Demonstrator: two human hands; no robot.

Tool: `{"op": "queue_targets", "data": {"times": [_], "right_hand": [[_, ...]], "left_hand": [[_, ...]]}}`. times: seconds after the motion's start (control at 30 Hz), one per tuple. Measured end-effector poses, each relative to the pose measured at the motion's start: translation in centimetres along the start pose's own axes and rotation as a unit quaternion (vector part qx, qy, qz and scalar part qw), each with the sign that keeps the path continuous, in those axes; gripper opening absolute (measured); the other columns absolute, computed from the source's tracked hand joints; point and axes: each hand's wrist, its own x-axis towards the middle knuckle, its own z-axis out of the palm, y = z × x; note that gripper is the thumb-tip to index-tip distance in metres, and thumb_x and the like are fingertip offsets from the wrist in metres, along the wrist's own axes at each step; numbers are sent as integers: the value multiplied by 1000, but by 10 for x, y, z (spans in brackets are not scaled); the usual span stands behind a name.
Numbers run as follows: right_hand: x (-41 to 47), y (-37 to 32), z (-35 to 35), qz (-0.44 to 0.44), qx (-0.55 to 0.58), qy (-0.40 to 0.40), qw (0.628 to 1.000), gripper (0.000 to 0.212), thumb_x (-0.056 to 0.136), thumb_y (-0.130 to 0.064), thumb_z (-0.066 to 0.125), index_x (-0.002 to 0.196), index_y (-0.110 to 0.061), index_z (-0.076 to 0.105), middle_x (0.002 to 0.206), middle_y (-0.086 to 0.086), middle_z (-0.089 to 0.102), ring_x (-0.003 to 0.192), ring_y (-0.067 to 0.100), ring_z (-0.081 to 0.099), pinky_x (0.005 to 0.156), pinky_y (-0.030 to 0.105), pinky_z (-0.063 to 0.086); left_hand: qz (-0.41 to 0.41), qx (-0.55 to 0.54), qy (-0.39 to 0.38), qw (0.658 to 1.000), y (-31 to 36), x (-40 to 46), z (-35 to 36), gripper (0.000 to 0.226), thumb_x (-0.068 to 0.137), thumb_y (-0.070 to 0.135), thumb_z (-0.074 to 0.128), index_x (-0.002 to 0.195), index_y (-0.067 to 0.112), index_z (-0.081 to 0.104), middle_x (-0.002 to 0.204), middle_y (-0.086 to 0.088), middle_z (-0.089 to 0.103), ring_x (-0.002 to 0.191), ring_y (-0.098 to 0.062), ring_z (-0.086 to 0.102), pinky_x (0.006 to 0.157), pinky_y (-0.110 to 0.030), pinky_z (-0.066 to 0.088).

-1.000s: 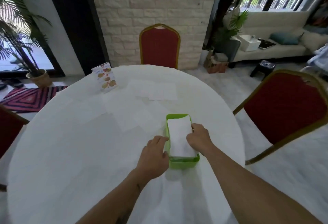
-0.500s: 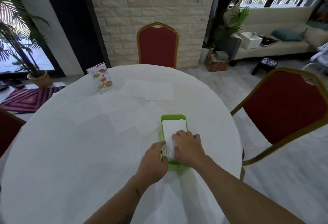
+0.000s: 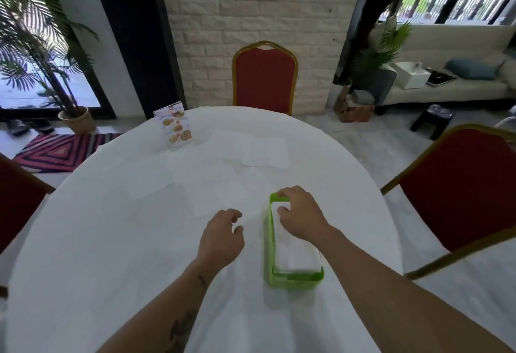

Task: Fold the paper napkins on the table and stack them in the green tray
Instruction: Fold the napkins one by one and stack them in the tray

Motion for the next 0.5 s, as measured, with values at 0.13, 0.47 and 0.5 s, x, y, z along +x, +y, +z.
{"op": "queue_targets", "data": {"times": [0.13,0.47,0.5], "right_hand": [[48,4,-7,8,8,-18,1000,45,89,-24,56,134,-21,55,138,4,51,128,25,47,108,44,38],[142,13,3,92,-1,-145,985,53,80,-19,52,132,-12,51,133,10,55,120,30,55,102,43,47],[145,12,5,102,-15,-156,982,49,75,-22,50,123,-11,53,127,11,56,116,31,56,98,42,48]], "left_hand": [[-24,12,32,999,4,37,7,30,87,20,59,117,20,60,111,2,61,100,-16,58,89,-32,48],[-121,166,22,978,-8,99,32,54,84,29,58,136,24,45,144,-3,38,133,-28,31,108,-45,30],[-131,184,10,974,-11,100,34,59,83,31,58,139,25,41,148,-3,33,137,-28,25,110,-46,25]]}}
